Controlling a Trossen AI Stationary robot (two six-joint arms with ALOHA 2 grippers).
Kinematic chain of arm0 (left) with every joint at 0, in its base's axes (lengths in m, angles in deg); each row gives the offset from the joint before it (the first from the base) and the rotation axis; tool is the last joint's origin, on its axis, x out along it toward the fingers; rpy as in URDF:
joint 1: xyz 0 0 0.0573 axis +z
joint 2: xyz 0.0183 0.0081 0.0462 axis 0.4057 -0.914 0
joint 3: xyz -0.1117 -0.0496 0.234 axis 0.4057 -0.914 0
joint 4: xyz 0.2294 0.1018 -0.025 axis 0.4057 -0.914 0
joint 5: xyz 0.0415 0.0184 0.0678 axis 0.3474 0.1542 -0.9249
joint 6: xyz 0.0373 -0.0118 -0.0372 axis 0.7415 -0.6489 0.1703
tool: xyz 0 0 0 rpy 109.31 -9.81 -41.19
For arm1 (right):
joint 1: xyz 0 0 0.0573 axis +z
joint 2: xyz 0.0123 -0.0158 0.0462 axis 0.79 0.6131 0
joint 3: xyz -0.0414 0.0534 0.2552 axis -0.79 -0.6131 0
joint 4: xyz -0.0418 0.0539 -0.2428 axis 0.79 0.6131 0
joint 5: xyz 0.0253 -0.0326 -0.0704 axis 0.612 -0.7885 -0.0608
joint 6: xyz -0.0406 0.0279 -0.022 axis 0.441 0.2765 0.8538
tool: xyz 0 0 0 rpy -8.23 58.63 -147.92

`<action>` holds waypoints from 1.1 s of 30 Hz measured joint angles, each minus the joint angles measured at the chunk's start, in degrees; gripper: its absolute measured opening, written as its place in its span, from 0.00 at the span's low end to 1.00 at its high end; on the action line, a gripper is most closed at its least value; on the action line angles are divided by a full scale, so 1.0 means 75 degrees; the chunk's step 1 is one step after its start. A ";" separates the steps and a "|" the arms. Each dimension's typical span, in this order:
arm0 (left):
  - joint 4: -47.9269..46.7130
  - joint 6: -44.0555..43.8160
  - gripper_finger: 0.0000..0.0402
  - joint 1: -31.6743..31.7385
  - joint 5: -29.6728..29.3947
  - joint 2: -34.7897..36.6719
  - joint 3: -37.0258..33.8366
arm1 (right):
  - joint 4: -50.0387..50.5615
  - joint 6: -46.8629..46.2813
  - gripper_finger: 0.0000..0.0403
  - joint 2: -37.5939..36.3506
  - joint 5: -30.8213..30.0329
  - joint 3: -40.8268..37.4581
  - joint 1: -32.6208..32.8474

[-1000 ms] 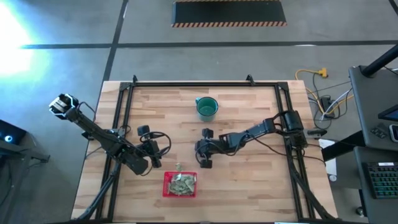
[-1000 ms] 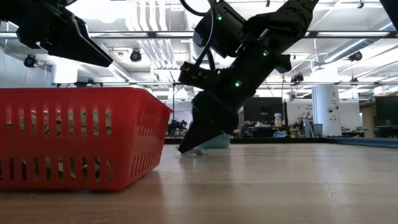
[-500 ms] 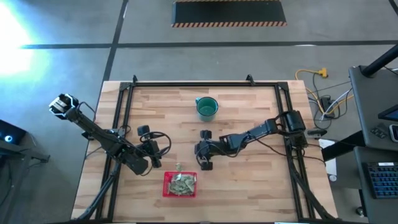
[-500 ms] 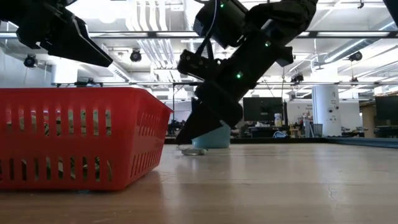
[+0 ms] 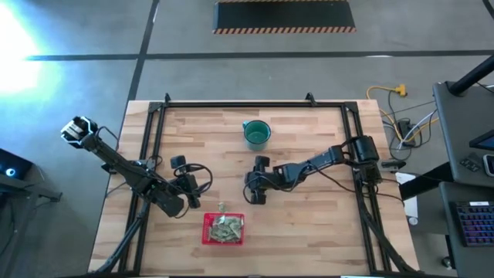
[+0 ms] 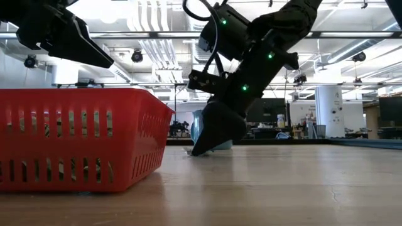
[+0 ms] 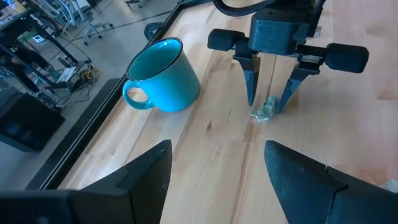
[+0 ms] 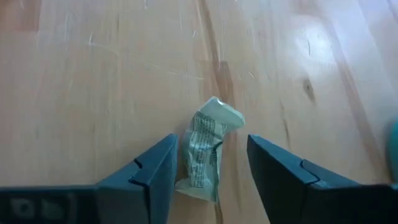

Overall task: Pick and place items into bin
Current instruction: Put the green stevia packet into the red bin

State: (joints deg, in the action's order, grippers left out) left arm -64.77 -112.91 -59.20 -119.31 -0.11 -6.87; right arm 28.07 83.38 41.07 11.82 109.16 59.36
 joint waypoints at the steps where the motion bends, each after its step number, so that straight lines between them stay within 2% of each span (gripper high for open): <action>1: 0.0000 -0.0001 0.60 0.0003 0.0001 0.0000 0.0000 | -0.0020 -0.0029 0.44 -0.0003 0.0032 -0.0025 -0.0009; 5: 0.0006 -0.0002 0.60 0.0000 0.0023 0.0000 0.0000 | -0.0047 -0.0056 0.34 -0.0006 0.0366 -0.0063 -0.0038; 11: 0.0015 -0.0005 0.60 0.0001 0.0026 0.0000 0.0000 | -0.0049 0.0310 0.09 -0.0006 0.0466 -0.0055 -0.0023; 13: 0.0017 -0.0005 0.60 0.0000 0.0026 0.0000 0.0000 | -0.0064 0.0367 0.04 -0.0006 0.0478 -0.0059 -0.0023; 19: 0.0017 -0.0005 0.60 0.0001 0.0058 0.0000 0.0000 | -0.0053 0.0384 0.02 -0.0110 0.0467 -0.0083 -0.0010; 26: 0.0029 -0.0005 0.60 0.0000 0.0058 -0.0003 0.0000 | -0.0215 0.0815 0.02 -0.0889 0.0522 -0.0078 0.0360; 29: 0.0026 -0.0005 0.60 0.0001 0.0058 -0.0003 0.0000 | -0.0677 0.1302 0.02 -0.1132 0.1308 -0.0081 0.0633; 33: 0.0035 -0.0005 0.60 0.0001 0.0058 -0.0003 0.0000 | -0.1818 0.1903 0.02 -0.1188 0.2912 -0.0075 0.0968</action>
State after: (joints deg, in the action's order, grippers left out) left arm -64.51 -112.95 -59.19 -118.88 -0.13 -6.87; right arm 14.44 97.65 32.16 33.65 108.60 66.62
